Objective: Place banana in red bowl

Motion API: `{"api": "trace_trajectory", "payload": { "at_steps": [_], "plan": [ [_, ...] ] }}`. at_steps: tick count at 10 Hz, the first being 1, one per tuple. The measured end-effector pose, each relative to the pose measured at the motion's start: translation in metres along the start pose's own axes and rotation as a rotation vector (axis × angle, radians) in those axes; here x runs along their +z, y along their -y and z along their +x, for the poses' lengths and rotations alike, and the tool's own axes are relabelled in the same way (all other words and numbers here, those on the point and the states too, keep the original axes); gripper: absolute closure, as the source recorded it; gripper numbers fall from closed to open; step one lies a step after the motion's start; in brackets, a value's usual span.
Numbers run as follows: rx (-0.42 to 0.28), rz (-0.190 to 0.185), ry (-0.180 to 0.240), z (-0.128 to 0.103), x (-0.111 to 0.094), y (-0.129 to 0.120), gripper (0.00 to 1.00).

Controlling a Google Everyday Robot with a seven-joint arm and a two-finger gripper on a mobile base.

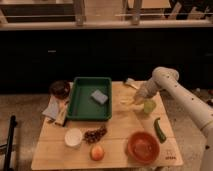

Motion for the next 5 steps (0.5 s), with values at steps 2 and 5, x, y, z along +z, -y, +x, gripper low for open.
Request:
{"api": "trace_trajectory", "payload": {
  "at_steps": [2, 5],
  "plan": [
    [-0.011, 0.0, -0.007, 0.002, -0.009, -0.001, 0.98],
    [-0.036, -0.002, -0.008, -0.002, -0.015, 0.0, 0.85]
  ]
}}
